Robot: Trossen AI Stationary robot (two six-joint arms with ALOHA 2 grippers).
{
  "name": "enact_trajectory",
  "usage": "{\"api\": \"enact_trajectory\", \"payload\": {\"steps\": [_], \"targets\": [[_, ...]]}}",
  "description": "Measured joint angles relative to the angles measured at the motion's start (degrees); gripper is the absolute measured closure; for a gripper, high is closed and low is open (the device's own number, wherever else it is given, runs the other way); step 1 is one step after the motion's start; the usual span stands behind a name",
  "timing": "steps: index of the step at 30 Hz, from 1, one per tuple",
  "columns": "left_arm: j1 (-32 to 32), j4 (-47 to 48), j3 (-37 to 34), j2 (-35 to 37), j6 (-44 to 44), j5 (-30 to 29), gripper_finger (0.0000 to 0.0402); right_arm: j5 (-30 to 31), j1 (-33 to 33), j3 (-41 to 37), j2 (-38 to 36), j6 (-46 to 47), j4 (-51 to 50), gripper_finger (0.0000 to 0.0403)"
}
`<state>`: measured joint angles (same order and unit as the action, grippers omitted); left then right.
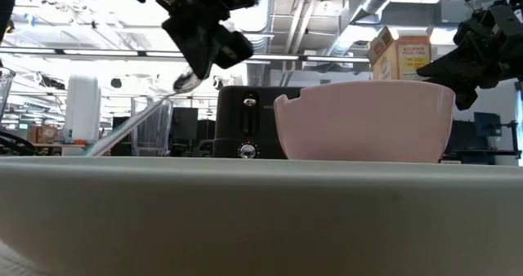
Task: Arrange a breakfast setting
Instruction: Put the blue spoon on the white placemat
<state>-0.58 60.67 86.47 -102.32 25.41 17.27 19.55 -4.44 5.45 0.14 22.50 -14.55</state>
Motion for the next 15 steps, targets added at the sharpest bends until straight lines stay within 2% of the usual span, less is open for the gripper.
{"api": "enact_trajectory", "payload": {"steps": [15], "targets": [[1.0, -2.5, 1.1, -6.1, 2.0, 1.6, 0.04, 0.0, 0.0, 0.0, 0.0, 0.0, 0.0, 0.0195]]}}
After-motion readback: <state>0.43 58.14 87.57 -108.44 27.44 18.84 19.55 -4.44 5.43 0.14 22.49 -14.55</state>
